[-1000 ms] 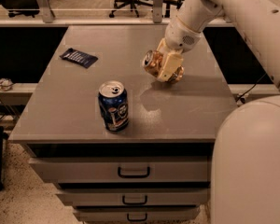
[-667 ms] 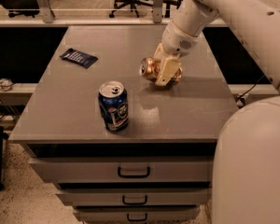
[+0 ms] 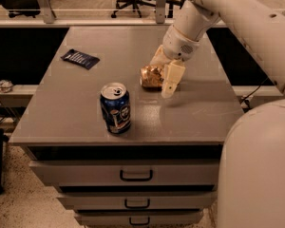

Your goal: Knock orange can over

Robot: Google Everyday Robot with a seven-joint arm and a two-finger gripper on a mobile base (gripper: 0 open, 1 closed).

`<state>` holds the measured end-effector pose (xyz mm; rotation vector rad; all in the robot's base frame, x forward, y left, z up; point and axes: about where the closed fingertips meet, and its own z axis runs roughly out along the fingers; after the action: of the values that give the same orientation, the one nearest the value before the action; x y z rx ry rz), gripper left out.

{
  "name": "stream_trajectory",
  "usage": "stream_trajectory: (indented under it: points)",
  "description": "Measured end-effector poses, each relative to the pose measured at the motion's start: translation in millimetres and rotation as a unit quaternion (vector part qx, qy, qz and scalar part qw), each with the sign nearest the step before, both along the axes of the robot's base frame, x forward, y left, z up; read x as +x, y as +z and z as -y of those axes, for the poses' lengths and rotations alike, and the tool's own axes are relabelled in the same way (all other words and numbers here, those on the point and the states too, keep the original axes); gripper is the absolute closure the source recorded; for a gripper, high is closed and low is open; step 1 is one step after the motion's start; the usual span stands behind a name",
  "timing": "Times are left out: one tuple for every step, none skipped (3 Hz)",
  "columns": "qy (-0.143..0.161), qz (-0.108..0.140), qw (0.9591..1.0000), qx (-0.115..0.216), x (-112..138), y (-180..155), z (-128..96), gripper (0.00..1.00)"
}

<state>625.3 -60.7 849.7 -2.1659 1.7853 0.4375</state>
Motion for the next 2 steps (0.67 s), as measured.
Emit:
stream_trajectory:
  points:
    - [-0.003, 0.002, 0.9998, 0.017, -0.3, 9.4, -0.1, 0.00]
    - [-0.025, 0.015, 0.9986, 0.045, 5.5, 29.9, 12.5, 0.00]
